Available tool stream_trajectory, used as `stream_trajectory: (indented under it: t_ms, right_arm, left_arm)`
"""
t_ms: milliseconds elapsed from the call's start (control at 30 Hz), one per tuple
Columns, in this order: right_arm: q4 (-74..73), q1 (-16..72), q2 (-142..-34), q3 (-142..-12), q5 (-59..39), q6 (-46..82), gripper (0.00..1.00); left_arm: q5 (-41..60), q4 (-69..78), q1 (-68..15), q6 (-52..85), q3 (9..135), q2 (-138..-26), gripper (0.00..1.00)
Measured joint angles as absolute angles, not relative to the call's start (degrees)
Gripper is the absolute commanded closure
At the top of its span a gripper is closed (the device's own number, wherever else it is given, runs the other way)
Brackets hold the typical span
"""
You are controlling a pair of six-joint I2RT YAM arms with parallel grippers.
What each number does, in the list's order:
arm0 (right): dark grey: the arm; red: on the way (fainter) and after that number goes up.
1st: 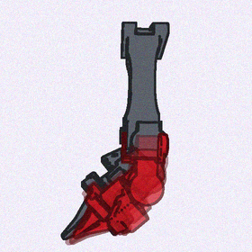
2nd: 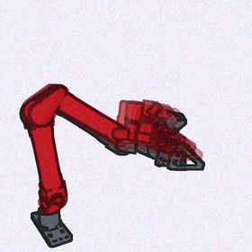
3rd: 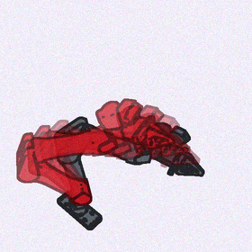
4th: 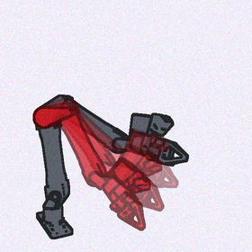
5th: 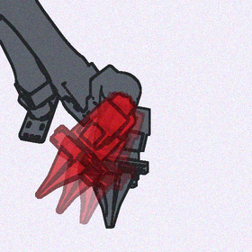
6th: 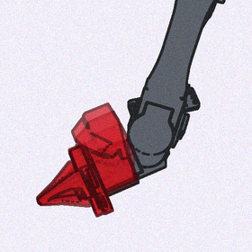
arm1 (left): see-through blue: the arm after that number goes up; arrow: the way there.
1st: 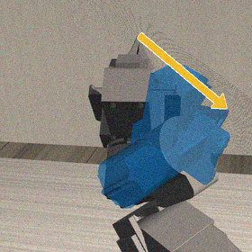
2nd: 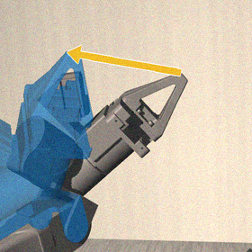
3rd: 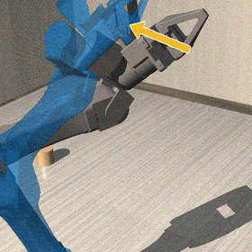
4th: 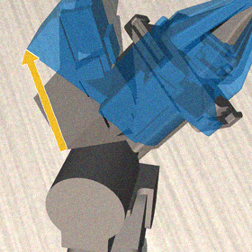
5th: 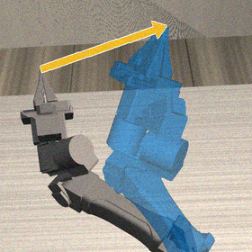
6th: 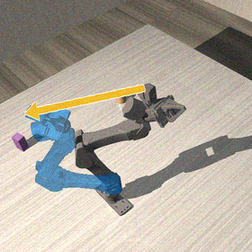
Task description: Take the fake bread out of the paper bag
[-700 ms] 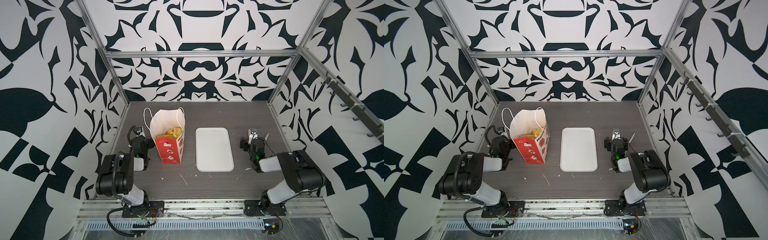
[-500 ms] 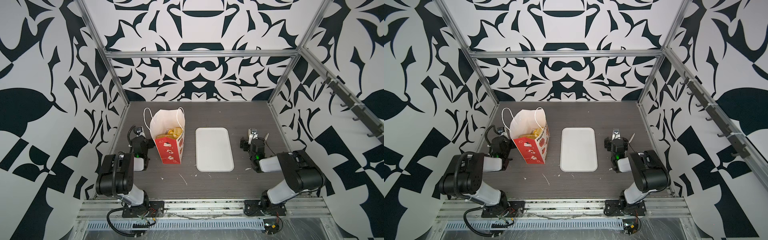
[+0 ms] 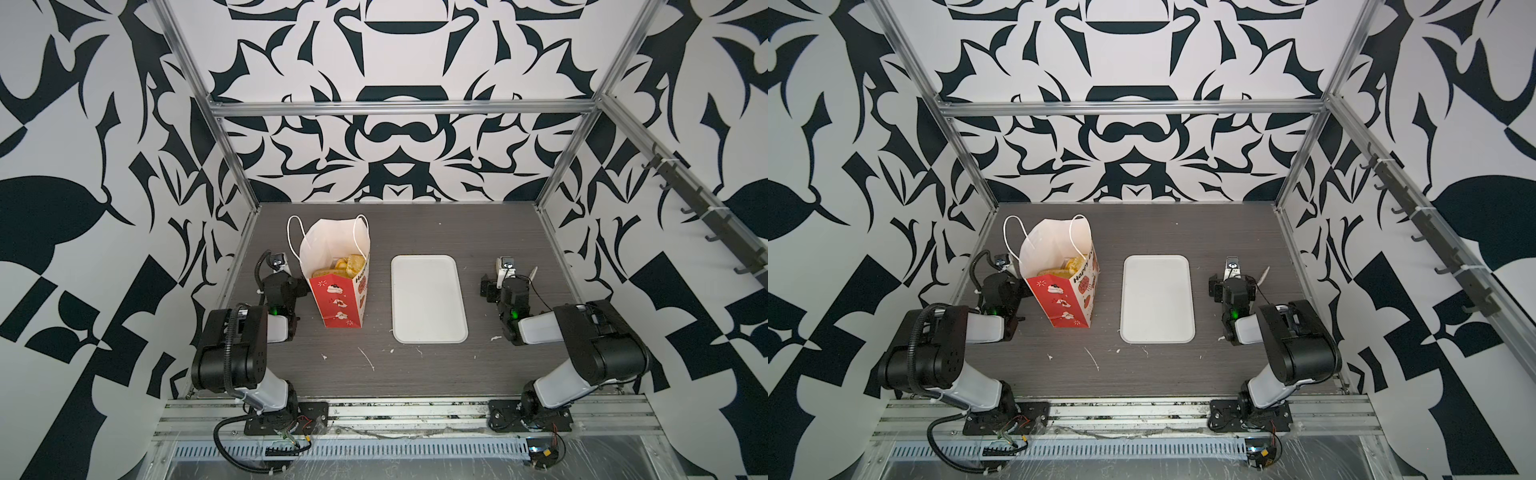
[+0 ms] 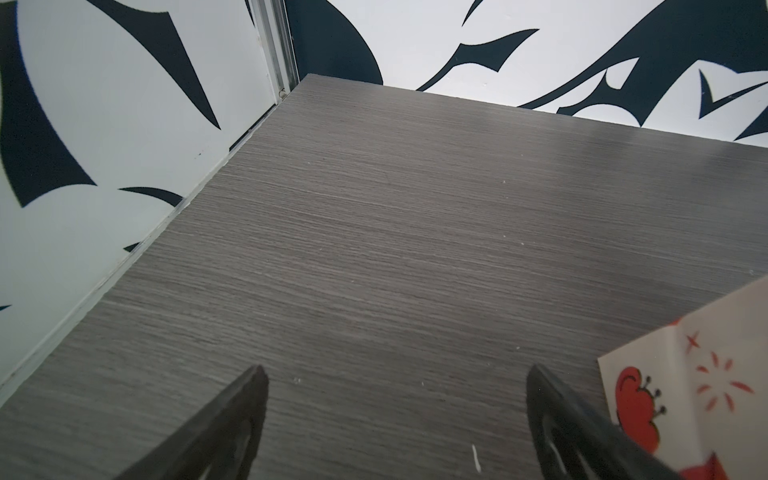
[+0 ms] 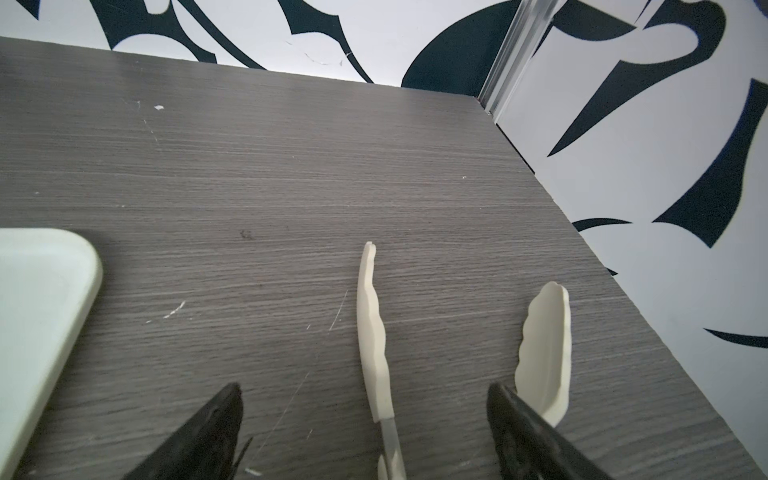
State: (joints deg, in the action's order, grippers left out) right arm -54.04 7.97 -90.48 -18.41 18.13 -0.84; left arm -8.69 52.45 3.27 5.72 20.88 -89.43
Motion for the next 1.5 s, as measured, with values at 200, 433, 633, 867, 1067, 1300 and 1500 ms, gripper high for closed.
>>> stream_trajectory:
  t_ms: [200, 433, 633, 867, 1067, 1300, 1500]
  right_arm:
    - [-54.0, 8.0, -90.5, -18.4, 18.1, -0.8, 0.06]
    - [-54.0, 8.0, -90.5, -18.4, 17.8, -0.8, 0.0]
    - [-53.5, 8.3, -90.2, -18.5, 19.1, -0.7, 0.01]
    - [-42.2, 11.5, -82.8, -24.1, 25.5, -1.1, 0.0]
    - [-34.4, 14.6, -78.8, -26.8, 29.8, -0.9, 0.03]
    - [-20.1, 14.8, -71.2, -32.3, 24.3, 4.4, 0.05]
    - [-14.5, 14.8, -66.7, -32.3, 20.5, 7.0, 0.05]
  left_arm:
    - [-8.7, 52.4, 3.3, 5.7, 20.9, -89.4, 0.01]
    - [-8.5, 52.4, 3.3, 5.5, 20.9, -89.4, 0.01]
    - [-9.2, 50.8, 3.3, 5.7, 20.9, -88.2, 0.01]
    - [-14.7, 40.2, 3.3, 7.3, 22.2, -70.4, 0.01]
    - [-18.2, 27.5, 3.3, 10.6, 29.1, -55.6, 0.04]
    - [-13.7, 10.6, 3.3, 18.0, 37.5, -43.1, 0.07]
    - [-5.2, -3.0, 3.3, 21.9, 44.4, -37.3, 0.08]
